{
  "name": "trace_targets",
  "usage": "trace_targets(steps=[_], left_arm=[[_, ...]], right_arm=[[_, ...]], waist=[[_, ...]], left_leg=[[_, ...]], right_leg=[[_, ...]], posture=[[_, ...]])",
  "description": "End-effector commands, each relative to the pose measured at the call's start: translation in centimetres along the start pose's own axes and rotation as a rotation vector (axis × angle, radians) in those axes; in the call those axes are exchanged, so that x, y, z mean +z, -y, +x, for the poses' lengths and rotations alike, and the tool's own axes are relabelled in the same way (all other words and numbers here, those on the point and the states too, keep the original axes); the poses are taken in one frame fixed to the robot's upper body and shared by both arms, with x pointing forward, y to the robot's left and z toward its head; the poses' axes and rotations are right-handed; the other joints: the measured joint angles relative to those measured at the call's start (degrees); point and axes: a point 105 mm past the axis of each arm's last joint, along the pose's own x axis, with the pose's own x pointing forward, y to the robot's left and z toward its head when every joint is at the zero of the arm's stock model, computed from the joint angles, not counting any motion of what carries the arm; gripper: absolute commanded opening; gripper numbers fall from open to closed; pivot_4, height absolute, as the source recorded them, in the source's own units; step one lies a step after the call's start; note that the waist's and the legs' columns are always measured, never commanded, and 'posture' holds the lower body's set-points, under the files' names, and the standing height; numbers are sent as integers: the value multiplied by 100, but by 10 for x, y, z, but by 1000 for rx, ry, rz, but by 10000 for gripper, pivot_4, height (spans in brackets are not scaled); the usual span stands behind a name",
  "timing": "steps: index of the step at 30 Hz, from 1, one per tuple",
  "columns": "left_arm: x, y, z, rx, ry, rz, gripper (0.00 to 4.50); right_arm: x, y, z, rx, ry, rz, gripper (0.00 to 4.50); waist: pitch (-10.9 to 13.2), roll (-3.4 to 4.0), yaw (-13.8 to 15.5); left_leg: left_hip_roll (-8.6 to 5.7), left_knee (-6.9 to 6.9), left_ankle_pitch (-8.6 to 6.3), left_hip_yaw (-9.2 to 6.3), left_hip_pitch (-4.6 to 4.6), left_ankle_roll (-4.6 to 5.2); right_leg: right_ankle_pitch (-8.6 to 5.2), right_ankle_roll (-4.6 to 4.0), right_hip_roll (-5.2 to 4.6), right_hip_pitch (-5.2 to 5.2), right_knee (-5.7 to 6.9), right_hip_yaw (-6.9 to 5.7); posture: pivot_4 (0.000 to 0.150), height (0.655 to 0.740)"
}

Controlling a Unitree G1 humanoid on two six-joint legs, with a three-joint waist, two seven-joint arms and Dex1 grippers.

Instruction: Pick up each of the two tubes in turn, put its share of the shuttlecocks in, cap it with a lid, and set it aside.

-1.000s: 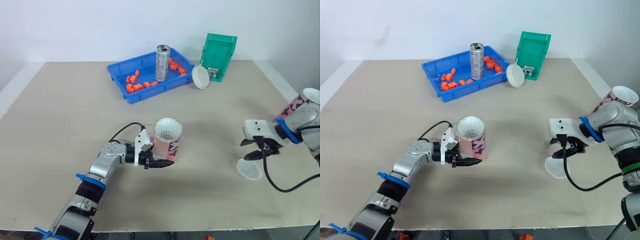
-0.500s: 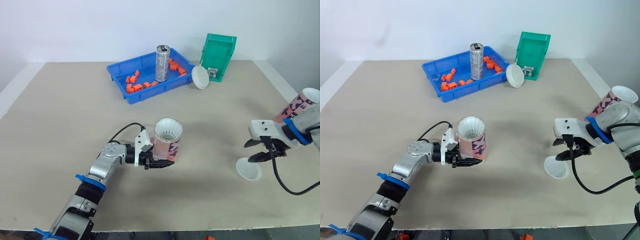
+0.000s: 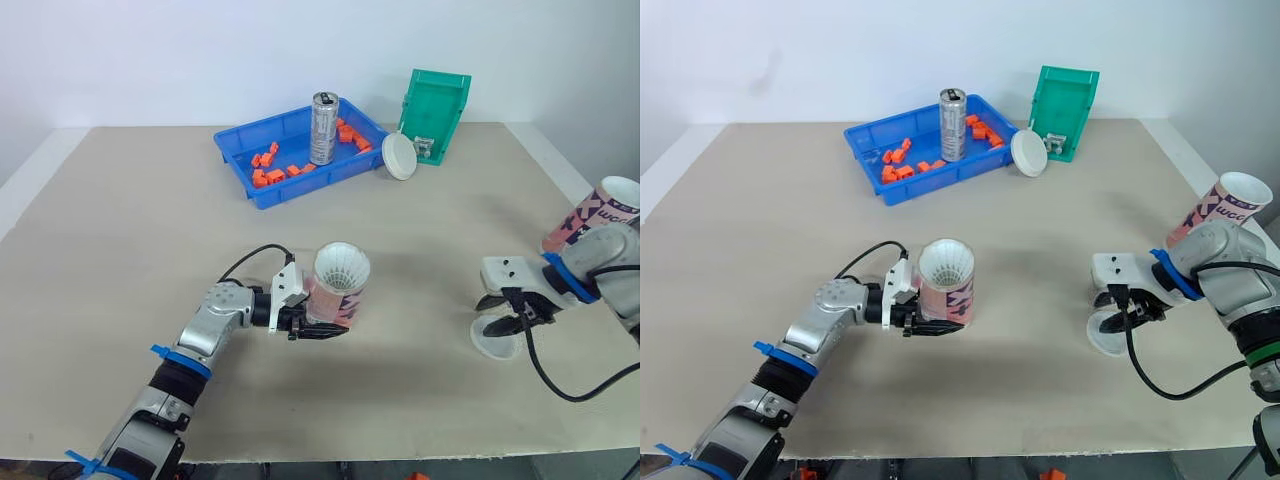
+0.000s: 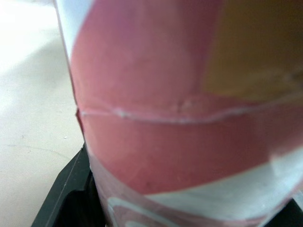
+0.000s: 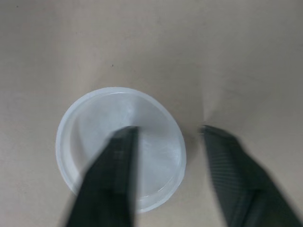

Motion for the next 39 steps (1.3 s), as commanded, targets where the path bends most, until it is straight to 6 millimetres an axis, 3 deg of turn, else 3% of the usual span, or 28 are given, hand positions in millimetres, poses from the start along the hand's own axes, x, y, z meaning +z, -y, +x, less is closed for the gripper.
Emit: trace_targets(steps=[1, 2, 6, 10, 15, 20, 26, 39], left_arm=[[-15, 4, -4, -21, -60, -52, 28078], [-15, 4, -4, -20, -53, -70, 28078], [-19, 5, -4, -31, -66, -113, 28078], [-25, 6, -5, -42, -85, -149, 28078], [-35, 11, -8, -80, -146, -146, 28078], [-47, 9, -15, -96, -231, -98, 28078], [-52, 8, -16, -123, -267, -67, 28078], [-54, 9, -19, -117, -273, -78, 28078]], right_arm=[[-1, -4, -4, 29, -3, -2, 6091], [0, -4, -5, 25, -1, -5, 713], [8, -3, -13, 5, 23, -29, 198], [30, 2, -25, -34, 76, -88, 198], [108, 10, -61, -122, 311, -240, 198], [190, -6, -104, -143, 518, -476, 198], [243, -16, -112, -127, 540, -706, 198], [266, -27, -96, -30, 480, -903, 198]], waist=[[0, 0, -1], [0, 0, -1], [0, 0, -4], [-1, 2, -14], [-3, 12, -68], [-7, 7, -91], [-17, -3, -96], [-22, -8, -134]], left_leg=[[0, -1, 0, 0, 0, 0], [0, -2, 0, 0, 0, 0], [1, -4, 0, -1, 0, 0], [2, -4, 0, -1, 2, 0], [6, -5, 0, 1, 8, 0], [15, -9, 0, -13, 8, 0], [20, -15, 0, -17, 9, 0], [32, -17, 0, -15, 15, 1]], right_leg=[[0, 0, 1, 0, 0, 0], [0, -2, 1, 0, 0, 0], [-1, -4, 2, 0, 0, 0], [-1, -2, 3, -1, 0, 0], [1, -3, 6, -1, 1, 0], [0, -6, 19, 2, 1, -6], [-4, -13, 20, 2, 1, -15], [0, -21, 29, 2, 2, -19]], posture=[[1500, 7400], [1500, 7400], [1500, 7400], [1500, 7400], [1500, 7400], [1500, 7400], [1500, 7400], [1500, 7400]])
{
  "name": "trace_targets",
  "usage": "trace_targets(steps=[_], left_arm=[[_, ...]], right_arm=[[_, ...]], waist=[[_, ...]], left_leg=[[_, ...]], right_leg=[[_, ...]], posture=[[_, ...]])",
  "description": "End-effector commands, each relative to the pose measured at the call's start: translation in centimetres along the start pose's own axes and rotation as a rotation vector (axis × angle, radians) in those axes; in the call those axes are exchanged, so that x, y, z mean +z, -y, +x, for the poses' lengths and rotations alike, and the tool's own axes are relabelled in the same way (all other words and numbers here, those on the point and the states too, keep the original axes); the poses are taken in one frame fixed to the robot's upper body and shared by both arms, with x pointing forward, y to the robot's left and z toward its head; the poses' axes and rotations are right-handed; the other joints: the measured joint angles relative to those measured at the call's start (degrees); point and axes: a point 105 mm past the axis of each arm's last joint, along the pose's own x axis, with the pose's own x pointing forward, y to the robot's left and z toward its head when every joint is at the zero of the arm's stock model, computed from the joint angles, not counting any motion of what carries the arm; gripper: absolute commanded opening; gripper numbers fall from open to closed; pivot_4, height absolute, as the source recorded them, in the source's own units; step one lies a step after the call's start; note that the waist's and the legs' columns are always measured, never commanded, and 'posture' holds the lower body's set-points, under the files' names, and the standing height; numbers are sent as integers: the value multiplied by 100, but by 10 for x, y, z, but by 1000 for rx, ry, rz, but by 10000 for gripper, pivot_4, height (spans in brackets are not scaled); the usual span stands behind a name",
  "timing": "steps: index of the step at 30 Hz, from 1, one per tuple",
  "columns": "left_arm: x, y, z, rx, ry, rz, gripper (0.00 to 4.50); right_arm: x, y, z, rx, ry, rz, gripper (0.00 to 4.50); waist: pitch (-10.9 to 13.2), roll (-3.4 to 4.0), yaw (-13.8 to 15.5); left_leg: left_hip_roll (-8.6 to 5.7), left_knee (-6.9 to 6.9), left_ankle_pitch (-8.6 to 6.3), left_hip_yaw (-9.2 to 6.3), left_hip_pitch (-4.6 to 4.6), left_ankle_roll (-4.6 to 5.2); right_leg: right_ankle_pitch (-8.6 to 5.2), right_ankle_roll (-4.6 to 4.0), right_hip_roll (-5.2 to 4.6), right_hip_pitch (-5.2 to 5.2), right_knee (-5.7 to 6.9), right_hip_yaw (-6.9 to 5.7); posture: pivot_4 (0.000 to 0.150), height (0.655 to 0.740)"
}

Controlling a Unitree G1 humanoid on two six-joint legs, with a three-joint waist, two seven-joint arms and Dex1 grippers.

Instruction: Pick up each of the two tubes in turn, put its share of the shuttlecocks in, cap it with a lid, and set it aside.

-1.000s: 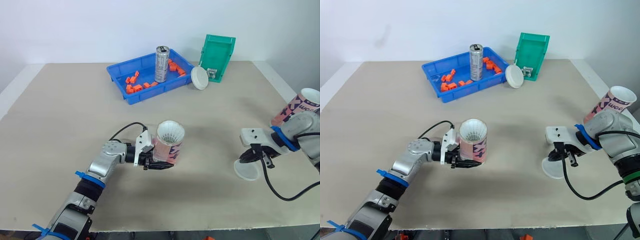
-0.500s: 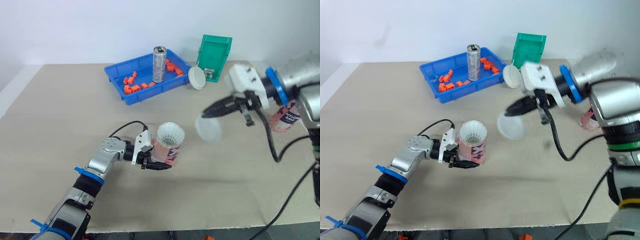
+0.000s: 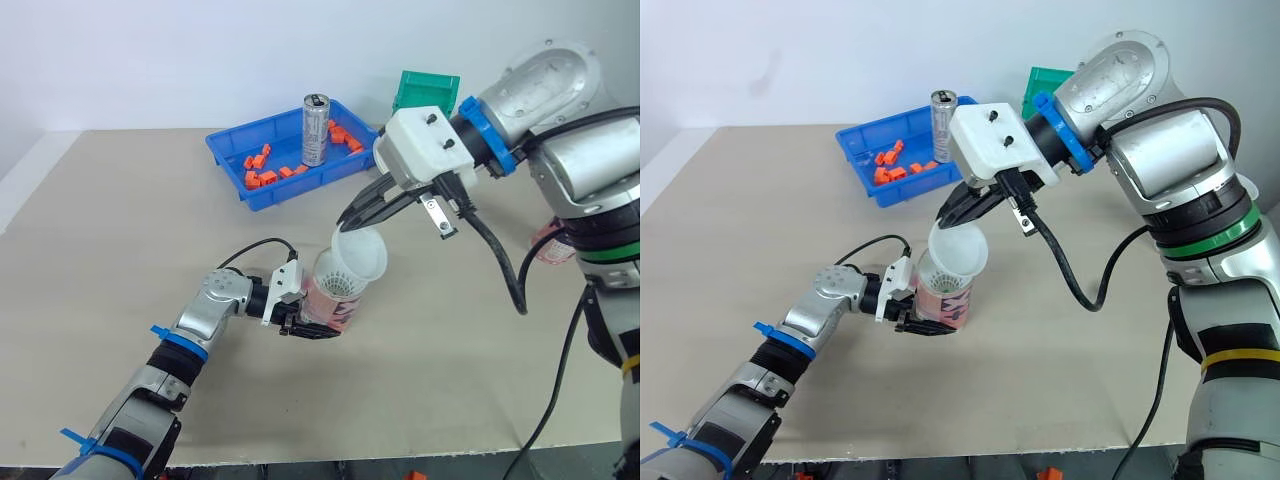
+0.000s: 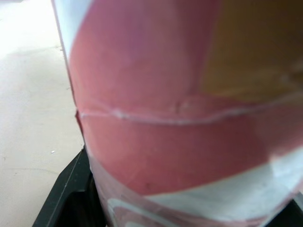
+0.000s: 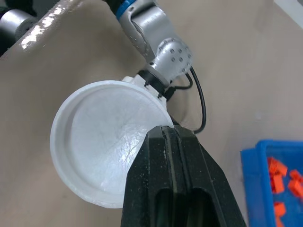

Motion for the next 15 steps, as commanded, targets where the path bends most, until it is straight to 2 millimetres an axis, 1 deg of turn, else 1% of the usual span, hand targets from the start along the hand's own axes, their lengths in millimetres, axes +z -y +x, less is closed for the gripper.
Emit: trace_targets(steps=[1, 9, 15], left_arm=[[-48, 16, -7, -14, -176, -129, 28078], [-47, 18, -9, -4, -166, -155, 28078], [-44, 16, -7, 7, -143, -177, 28078]], right_arm=[[11, 2, -1, 40, 5, -72, 198], [8, 8, 12, 72, 3, -96, 198], [-2, 5, 19, 96, -29, -105, 198]], waist=[[0, 0, 0], [-2, -1, -13], [-2, -1, -13]], left_leg=[[1, 0, 0, 0, 1, 0], [5, -1, 1, 0, 5, 1], [5, -6, 1, -1, 5, 1]], right_leg=[[1, -2, 1, 0, 0, 0], [2, -8, 6, 0, 3, 0], [0, -10, 7, 0, 4, 0]], posture=[[1500, 7400], [1500, 7400], [1500, 7400]])
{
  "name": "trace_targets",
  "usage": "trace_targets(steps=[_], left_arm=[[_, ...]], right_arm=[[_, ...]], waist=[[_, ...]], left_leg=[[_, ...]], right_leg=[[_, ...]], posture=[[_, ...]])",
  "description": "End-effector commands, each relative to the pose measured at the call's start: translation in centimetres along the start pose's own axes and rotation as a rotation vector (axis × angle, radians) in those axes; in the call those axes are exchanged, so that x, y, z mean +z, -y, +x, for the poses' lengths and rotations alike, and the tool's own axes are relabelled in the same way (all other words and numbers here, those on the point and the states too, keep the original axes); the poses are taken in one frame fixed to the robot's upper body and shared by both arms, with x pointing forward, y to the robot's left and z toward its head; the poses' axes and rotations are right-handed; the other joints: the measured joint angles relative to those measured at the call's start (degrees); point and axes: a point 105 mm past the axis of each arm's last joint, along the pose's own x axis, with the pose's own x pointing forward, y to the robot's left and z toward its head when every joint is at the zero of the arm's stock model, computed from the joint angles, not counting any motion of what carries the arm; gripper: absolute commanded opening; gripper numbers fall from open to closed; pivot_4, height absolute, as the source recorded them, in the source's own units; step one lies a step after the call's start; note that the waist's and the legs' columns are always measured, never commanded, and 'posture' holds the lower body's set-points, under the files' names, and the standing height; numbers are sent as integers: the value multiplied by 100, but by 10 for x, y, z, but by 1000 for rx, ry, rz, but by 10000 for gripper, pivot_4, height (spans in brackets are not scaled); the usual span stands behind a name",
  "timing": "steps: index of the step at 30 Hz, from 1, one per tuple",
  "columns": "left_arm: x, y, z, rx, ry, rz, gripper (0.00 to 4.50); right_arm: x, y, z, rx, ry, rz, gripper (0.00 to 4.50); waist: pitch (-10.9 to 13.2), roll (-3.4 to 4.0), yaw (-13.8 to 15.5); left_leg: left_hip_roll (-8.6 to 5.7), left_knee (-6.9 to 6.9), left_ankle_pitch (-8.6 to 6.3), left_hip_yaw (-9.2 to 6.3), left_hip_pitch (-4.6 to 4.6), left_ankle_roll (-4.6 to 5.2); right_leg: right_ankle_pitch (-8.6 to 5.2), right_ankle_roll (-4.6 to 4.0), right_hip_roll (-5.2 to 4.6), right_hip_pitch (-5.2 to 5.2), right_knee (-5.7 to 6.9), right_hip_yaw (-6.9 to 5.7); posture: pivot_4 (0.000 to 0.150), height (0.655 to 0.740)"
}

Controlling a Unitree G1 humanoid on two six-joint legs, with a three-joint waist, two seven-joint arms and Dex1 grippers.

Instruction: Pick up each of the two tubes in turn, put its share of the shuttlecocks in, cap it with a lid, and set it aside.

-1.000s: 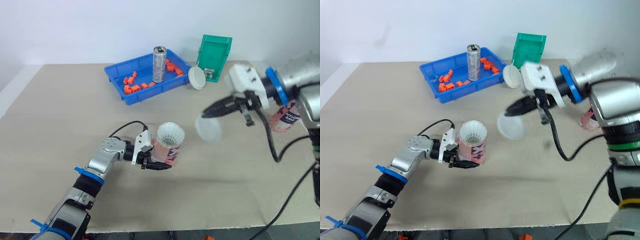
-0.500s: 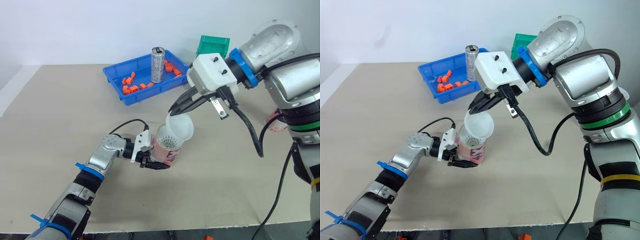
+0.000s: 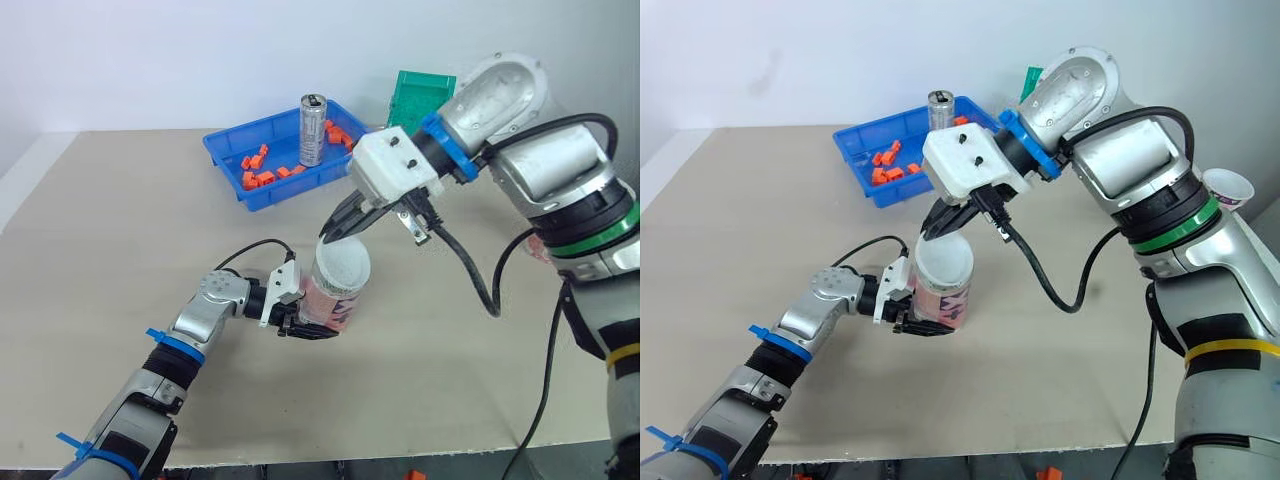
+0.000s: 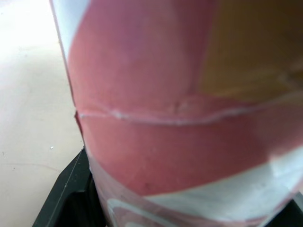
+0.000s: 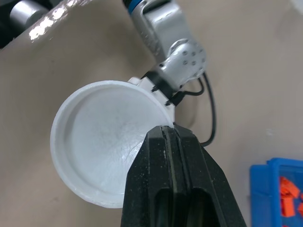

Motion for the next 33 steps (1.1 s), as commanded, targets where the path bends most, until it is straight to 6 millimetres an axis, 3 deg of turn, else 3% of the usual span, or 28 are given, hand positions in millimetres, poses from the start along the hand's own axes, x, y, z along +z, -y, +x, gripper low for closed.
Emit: trace_targets(steps=[1, 8, 14, 19, 22, 26, 29, 33], left_arm=[[-43, 12, -5, -5, -134, -138, 28078], [-40, 12, -4, 4, -113, -155, 28078], [-38, 12, -5, 11, -107, -162, 28078], [-36, 10, -5, 25, -92, -169, 28078], [-35, 10, -5, 30, -87, -172, 28078], [-36, 11, -5, 31, -86, -174, 28078], [-35, 11, -4, 31, -85, -172, 28078], [-36, 11, -4, 30, -87, -168, 28078]], right_arm=[[3, 0, -4, 22, -34, -55, 198], [-12, -5, 1, 47, -105, -88, 198], [-11, -14, 6, 90, -117, -137, 198], [-17, -16, 21, 93, -126, -211, 198], [-17, -16, 26, 94, -111, -205, 8578], [-16, -4, 27, 33, -99, -172, 26374], [-7, 11, 16, -40, -56, -121, 26374], [6, 26, -19, -123, 22, -13, 26374]], waist=[[0, 0, 0], [0, 0, 0], [0, 0, 0], [-11, -5, 1], [-14, -10, 0], [-17, -10, -9], [-17, -11, -11], [-13, -10, -8]], left_leg=[[0, 0, 0, 0, 0, 0], [0, -1, 0, 0, 0, 0], [-1, -6, 0, -2, 0, 0], [-3, -14, -2, -5, 0, 3], [-1, -16, -3, -5, 4, 5], [2, -16, -3, -2, 14, 5], [10, -16, -3, -4, 24, 5], [9, -16, 2, -3, 27, 6]], right_leg=[[-1, 0, 0, 0, 0, 0], [-1, 0, 0, 0, 0, 0], [-4, -7, -1, 0, 0, 1], [-4, -23, -1, 0, 0, 0], [1, -32, 1, 0, 0, 0], [0, -30, 3, 2, 3, -1], [-3, -25, 13, 9, 6, -1], [-1, -28, 13, 6, 16, -1]], posture=[[1500, 7400], [1500, 7400], [1500, 7400], [1500, 7400], [1500, 7400], [1500, 7400], [1500, 7400], [1500, 7400]])
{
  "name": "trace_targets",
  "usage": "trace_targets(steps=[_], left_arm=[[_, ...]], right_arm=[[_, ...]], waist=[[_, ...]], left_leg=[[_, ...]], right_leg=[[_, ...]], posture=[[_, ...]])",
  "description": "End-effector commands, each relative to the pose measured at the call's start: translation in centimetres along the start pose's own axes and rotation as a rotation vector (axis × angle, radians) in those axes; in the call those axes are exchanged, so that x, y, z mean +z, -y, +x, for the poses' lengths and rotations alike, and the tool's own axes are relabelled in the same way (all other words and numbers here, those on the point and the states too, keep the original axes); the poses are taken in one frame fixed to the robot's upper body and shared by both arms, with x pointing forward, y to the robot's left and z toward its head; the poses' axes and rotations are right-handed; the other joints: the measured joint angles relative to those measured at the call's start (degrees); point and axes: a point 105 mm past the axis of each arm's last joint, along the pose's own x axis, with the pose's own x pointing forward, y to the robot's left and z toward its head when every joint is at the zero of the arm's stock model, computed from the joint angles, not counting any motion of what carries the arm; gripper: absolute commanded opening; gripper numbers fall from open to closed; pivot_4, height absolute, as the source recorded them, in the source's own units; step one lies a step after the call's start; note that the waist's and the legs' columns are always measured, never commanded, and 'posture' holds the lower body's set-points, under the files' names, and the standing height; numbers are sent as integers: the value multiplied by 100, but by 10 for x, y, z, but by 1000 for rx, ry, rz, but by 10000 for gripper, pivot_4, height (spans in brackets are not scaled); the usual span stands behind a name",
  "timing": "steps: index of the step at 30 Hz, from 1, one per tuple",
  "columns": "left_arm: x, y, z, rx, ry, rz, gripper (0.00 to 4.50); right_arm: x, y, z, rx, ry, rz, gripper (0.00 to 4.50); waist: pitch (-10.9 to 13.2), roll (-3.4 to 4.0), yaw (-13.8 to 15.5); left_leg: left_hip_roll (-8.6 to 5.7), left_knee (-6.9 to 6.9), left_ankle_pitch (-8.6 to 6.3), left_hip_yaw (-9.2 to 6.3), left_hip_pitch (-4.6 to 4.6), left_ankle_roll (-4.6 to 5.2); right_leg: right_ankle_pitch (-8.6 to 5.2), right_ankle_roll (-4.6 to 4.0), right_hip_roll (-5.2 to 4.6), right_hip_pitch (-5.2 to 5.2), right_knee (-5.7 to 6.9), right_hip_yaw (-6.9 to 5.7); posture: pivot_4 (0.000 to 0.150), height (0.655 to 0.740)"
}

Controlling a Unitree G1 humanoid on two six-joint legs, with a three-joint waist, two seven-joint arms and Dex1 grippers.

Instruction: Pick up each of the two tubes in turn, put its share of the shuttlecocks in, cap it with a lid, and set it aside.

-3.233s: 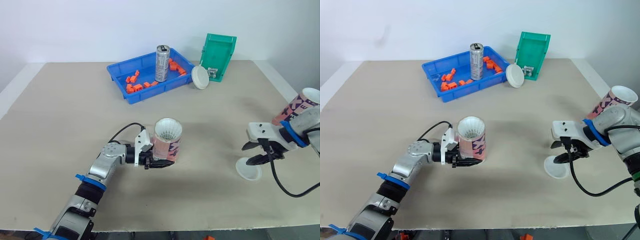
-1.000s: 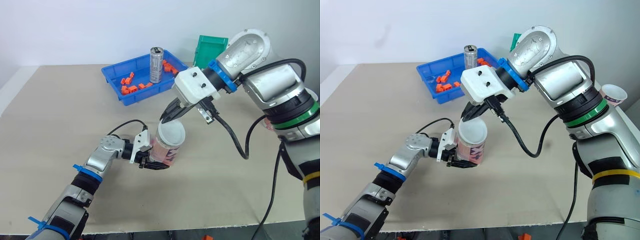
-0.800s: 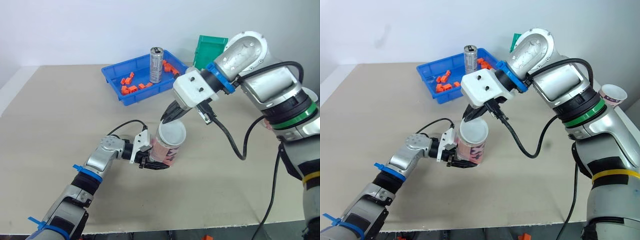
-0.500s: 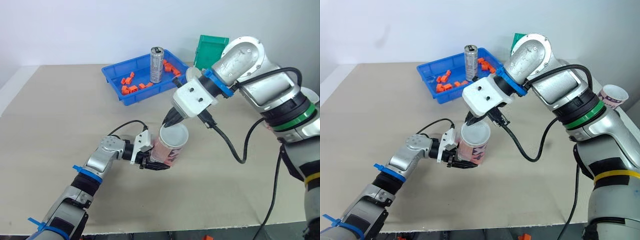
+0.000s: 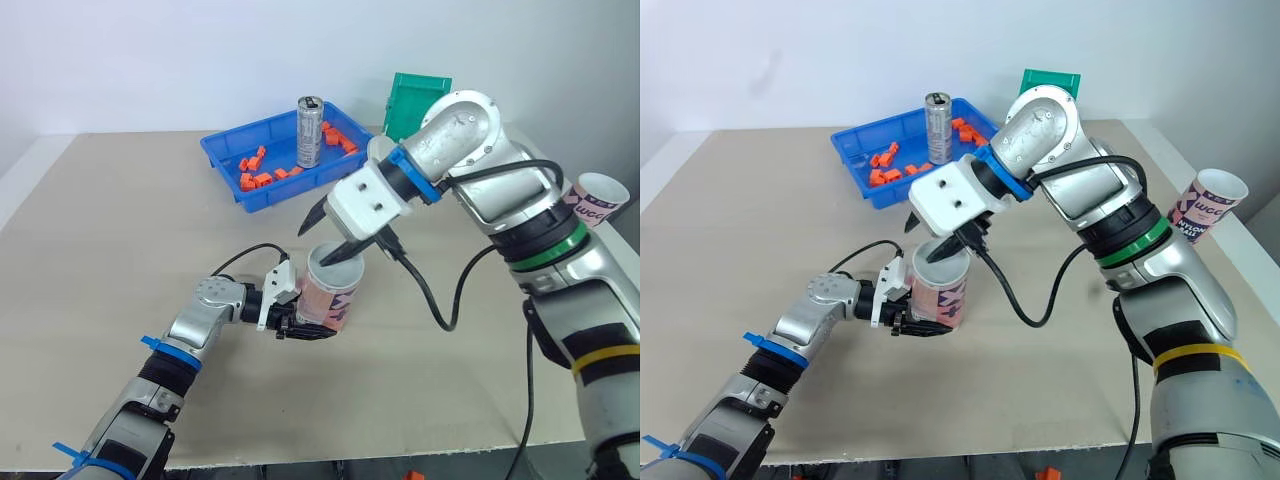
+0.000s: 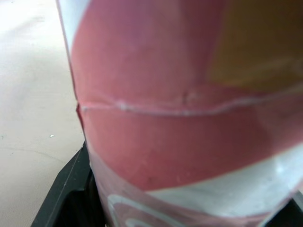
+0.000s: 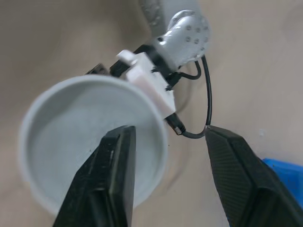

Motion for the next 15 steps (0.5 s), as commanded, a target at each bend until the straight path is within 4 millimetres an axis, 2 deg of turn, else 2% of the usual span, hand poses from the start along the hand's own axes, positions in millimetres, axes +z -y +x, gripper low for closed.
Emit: trace_targets(steps=[1, 4, 7, 8, 9, 10, 15], left_arm=[[-36, 8, -2, -7, -113, -103, 28078], [-37, 8, -2, -8, -119, -98, 28078], [-40, 9, -2, -13, -132, -89, 28078], [-40, 9, -1, -13, -133, -87, 28078], [-40, 9, -2, -14, -135, -86, 28078], [-40, 9, -2, -15, -135, -85, 28078], [-39, 8, -2, -16, -136, -81, 28078]], right_arm=[[20, 12, -43, -73, 56, 27, 26374], [14, -2, -53, -54, 58, 82, 26374], [11, -16, -50, -16, 67, 104, 16088], [11, -18, -48, -10, 71, 106, 11571], [11, -19, -46, -2, 73, 108, 5075], [11, -22, -42, 12, 76, 109, 1299], [2, -33, -14, 80, 39, 99, 457]], waist=[[0, 0, 1], [-3, -6, 1], [-3, -5, 2], [-3, -1, -4], [-2, 1, -6], [-1, 3, -6], [-3, 0, -5]], left_leg=[[0, 0, 0, -1, 0, 0], [-3, -7, -2, -2, -1, 0], [-7, -14, -8, -2, 0, 8], [-7, -14, -8, -2, 0, 9], [-6, -14, -8, 0, 2, 9], [-6, -14, -8, 1, 3, 9], [-5, -10, -7, 0, 4, 9]], right_leg=[[1, -3, 0, 0, 0, 0], [-7, -17, -3, 3, -1, 0], [-19, -13, -5, 4, -1, 3], [-29, 4, -4, 4, -1, 3], [-29, 5, -4, 3, -1, 4], [-27, 5, -4, 3, 0, 5], [-23, 7, -3, 5, 1, 3]], posture=[[1500, 7400], [1500, 7400], [1500, 7400], [1500, 7400], [1500, 7400], [1500, 7400], [1500, 7400]])
